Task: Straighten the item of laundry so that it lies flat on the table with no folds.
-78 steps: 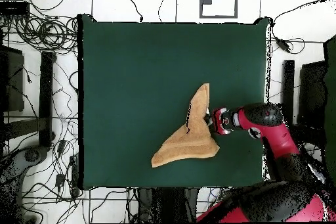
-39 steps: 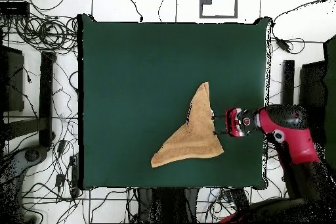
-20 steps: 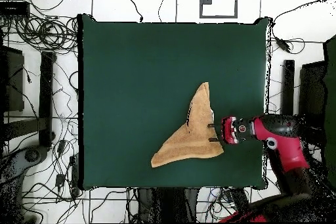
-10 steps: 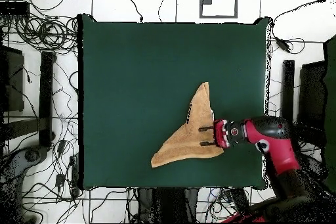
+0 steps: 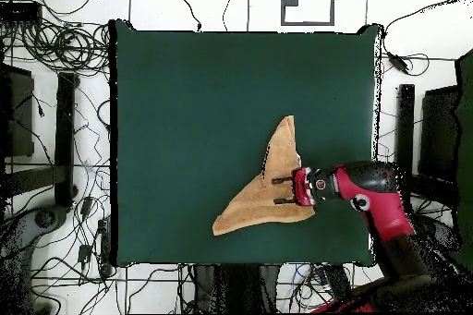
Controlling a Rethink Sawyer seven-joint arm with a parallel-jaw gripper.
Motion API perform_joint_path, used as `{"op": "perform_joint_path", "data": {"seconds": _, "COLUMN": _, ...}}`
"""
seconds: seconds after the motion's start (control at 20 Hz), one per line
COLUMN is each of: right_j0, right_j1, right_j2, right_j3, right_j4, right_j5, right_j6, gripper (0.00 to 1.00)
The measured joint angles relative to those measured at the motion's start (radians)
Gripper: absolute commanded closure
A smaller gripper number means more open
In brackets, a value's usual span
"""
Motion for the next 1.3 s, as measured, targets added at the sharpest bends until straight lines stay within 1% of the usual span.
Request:
{"op": "perform_joint_path", "data": {"seconds": 0.05, "right_j0": 0.0, "right_j1": 0.001, "right_j2": 0.003, "right_j3": 0.0, "right_j4": -0.038, "right_j5": -0.053, "right_j6": 0.0, "gripper": 0.0}}
{"op": "perform_joint_path", "data": {"seconds": 0.2, "right_j0": 0.0, "right_j1": 0.005, "right_j2": 0.01, "right_j3": 0.0, "right_j4": -0.082, "right_j5": -0.126, "right_j6": 0.0, "gripper": 0.0}}
{"op": "perform_joint_path", "data": {"seconds": 0.25, "right_j0": 0.0, "right_j1": 0.009, "right_j2": 0.018, "right_j3": 0.0, "right_j4": -0.108, "right_j5": -0.174, "right_j6": 0.0, "gripper": 0.0}}
{"op": "perform_joint_path", "data": {"seconds": 0.4, "right_j0": 0.0, "right_j1": 0.01, "right_j2": 0.03, "right_j3": 0.0, "right_j4": -0.13, "right_j5": -0.202, "right_j6": 0.0, "gripper": 0.0}}
{"op": "perform_joint_path", "data": {"seconds": 0.45, "right_j0": 0.0, "right_j1": 0.009, "right_j2": 0.043, "right_j3": 0.0, "right_j4": -0.152, "right_j5": -0.215, "right_j6": 0.0, "gripper": 0.0}}
{"op": "perform_joint_path", "data": {"seconds": 0.95, "right_j0": 0.01, "right_j1": -0.007, "right_j2": 0.068, "right_j3": -0.006, "right_j4": -0.231, "right_j5": -0.226, "right_j6": 0.0, "gripper": 0.0}}
{"op": "perform_joint_path", "data": {"seconds": 1.0, "right_j0": 0.016, "right_j1": -0.008, "right_j2": 0.069, "right_j3": -0.008, "right_j4": -0.235, "right_j5": -0.227, "right_j6": 0.0, "gripper": 1.0}}
{"op": "perform_joint_path", "data": {"seconds": 1.3, "right_j0": 0.034, "right_j1": -0.008, "right_j2": 0.074, "right_j3": -0.012, "right_j4": -0.236, "right_j5": -0.227, "right_j6": 0.0, "gripper": 1.0}}
